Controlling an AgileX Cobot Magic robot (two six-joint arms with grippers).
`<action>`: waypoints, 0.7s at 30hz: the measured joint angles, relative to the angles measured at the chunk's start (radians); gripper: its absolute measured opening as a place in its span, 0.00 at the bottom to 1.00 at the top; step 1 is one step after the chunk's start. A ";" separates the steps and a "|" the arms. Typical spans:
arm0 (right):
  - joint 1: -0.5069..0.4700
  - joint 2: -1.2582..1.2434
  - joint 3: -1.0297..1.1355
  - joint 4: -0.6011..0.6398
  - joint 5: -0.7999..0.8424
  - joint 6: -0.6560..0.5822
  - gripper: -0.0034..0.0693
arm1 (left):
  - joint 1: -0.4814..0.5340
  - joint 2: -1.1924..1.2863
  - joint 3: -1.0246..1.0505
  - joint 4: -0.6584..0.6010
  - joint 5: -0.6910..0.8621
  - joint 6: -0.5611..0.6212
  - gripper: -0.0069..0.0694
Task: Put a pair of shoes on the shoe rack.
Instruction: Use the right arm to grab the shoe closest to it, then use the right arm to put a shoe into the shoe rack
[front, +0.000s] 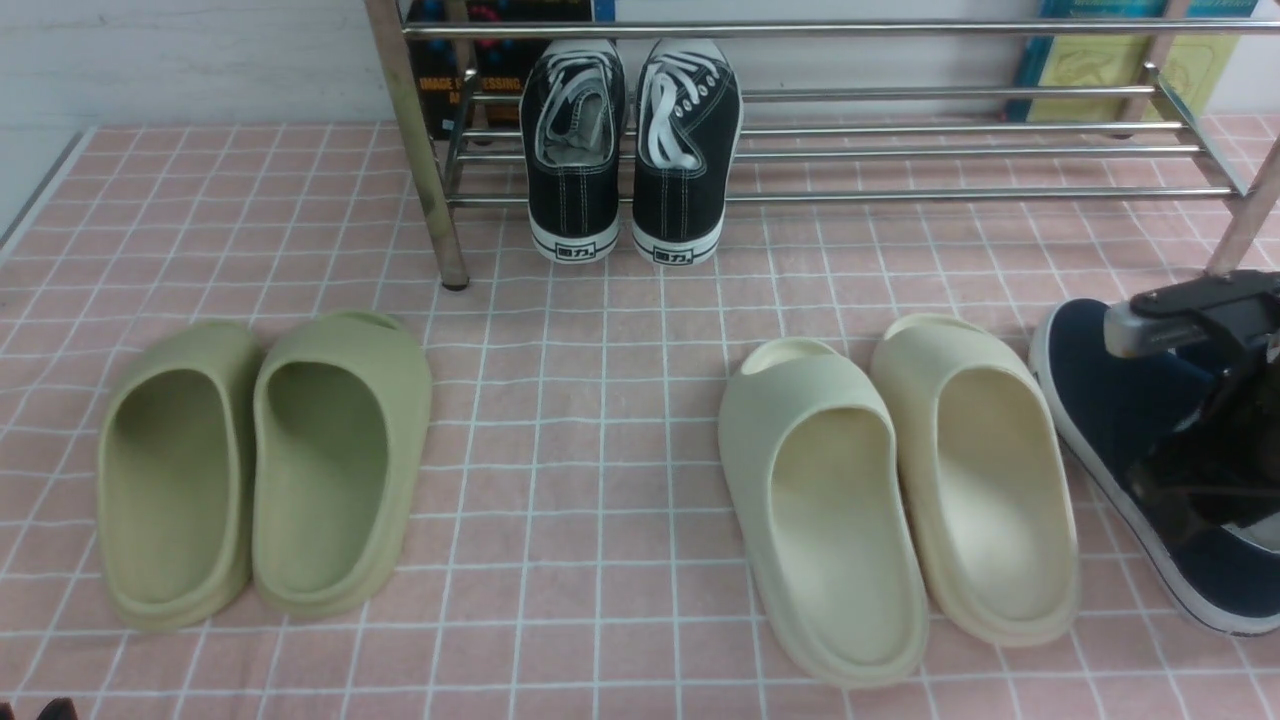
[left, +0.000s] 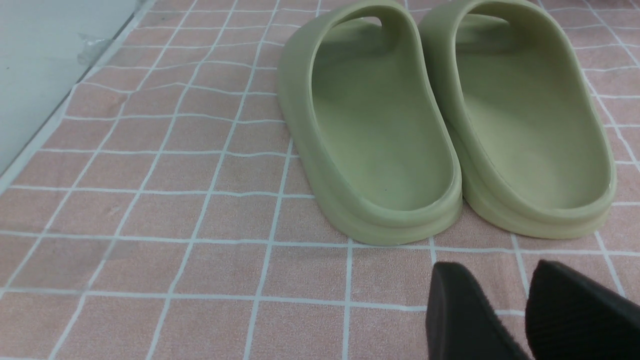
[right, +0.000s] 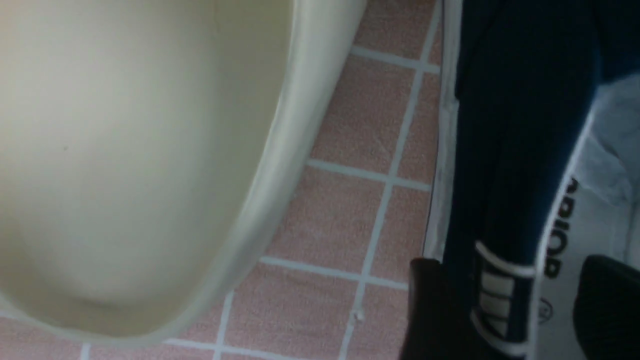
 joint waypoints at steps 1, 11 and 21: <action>0.000 0.015 0.000 0.000 -0.008 0.000 0.45 | 0.000 0.000 0.000 0.000 0.000 0.000 0.40; 0.010 0.024 -0.060 -0.001 0.068 -0.001 0.08 | 0.000 0.000 0.000 0.000 0.000 0.000 0.40; 0.073 0.003 -0.368 0.010 0.238 -0.027 0.08 | 0.000 0.000 0.000 0.001 0.001 0.000 0.40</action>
